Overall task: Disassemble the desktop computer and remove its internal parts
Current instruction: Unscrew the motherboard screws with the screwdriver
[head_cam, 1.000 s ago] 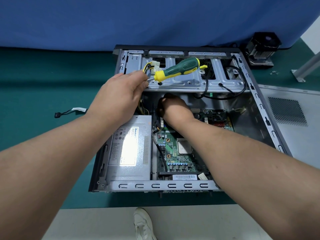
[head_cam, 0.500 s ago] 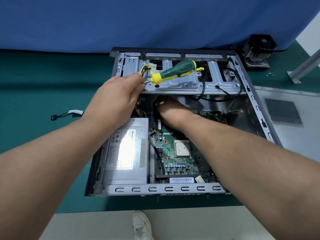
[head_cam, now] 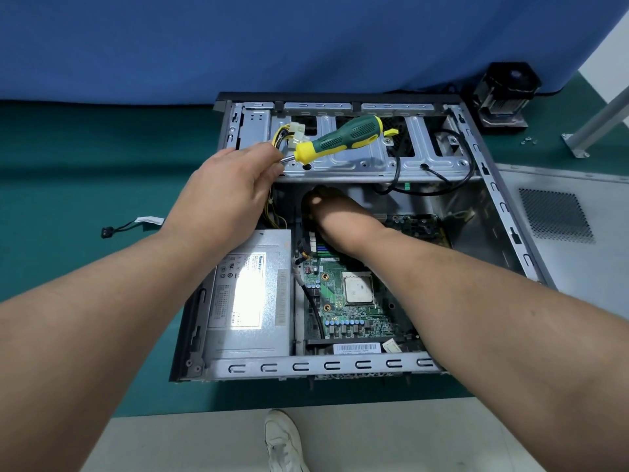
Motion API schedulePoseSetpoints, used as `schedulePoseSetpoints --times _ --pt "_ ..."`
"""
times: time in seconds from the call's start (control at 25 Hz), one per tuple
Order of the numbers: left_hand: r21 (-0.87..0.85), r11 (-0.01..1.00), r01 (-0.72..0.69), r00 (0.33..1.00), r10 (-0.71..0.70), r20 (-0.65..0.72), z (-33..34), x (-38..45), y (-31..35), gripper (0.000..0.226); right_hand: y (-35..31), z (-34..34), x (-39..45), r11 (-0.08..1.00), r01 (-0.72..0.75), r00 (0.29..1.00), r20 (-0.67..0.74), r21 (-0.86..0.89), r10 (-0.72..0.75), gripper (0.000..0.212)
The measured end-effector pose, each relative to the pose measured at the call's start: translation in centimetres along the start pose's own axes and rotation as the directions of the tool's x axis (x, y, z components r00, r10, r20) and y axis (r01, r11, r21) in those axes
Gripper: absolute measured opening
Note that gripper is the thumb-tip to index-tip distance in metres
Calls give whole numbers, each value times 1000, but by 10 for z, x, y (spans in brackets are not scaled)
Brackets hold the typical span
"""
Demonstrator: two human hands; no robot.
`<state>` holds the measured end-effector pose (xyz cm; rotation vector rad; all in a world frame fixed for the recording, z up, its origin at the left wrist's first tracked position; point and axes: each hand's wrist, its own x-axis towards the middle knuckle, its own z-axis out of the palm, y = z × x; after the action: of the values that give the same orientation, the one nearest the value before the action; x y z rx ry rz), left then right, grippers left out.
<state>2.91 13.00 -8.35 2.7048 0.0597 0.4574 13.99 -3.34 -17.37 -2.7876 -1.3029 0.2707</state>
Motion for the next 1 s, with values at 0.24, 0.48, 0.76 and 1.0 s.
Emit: schedulePoseSetpoints --times 0.24,0.48,0.76,1.0 --pt "-36 999 -26 999 27 26 -2 2 2 18 -9 -28 -38 970 -113 993 -15 215 119 7" --pt "-65 998 -11 996 17 82 2 0 -2 12 -19 -42 -99 713 -302 938 61 633 343 10" --pt "-72 996 42 983 -29 183 -10 -4 5 20 -7 -117 -153 511 -412 828 76 754 555 14" --pt "-142 982 126 978 -98 186 -16 -2 9 25 9 -150 -173 425 -492 765 144 760 628 18"
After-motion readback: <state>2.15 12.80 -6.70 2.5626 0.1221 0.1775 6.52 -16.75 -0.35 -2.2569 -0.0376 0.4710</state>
